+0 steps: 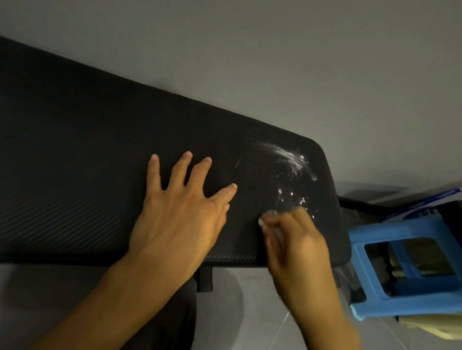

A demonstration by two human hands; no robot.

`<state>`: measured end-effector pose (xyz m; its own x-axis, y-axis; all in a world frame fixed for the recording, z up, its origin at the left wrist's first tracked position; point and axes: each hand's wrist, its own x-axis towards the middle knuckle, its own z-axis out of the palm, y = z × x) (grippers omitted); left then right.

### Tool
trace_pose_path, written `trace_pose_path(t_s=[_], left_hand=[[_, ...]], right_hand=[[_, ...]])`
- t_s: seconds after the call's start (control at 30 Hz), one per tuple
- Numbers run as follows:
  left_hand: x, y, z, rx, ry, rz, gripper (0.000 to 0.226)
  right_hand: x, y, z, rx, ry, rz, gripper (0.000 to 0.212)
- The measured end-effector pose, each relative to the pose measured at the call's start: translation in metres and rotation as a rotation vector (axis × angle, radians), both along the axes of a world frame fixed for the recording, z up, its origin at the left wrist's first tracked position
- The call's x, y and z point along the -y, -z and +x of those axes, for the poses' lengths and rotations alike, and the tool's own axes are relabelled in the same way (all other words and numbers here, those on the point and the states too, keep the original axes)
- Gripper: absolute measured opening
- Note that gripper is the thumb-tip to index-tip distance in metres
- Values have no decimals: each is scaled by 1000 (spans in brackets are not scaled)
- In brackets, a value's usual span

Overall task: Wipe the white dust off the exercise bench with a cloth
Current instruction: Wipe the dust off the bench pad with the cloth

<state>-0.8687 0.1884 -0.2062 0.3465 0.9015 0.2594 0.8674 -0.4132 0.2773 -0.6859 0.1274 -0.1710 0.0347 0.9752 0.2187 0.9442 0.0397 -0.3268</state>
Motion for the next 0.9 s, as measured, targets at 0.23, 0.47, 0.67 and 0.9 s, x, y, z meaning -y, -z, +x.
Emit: trace_pose_path(t_s=[0.23, 0.47, 0.67, 0.9], left_hand=[[5, -8, 14, 4, -34, -66, 45], [6, -5, 10, 6, -23, -65, 50], [7, -6, 9, 8, -17, -72, 49], [15, -3, 33, 16, 74, -55, 57]], right_hand=[[-65, -6, -1, 2, -20, 14, 19], [-32, -4, 20, -33, -21, 5, 13], [9, 0, -1, -8, -44, 34, 11], [22, 6, 6, -26, 54, 56, 13]])
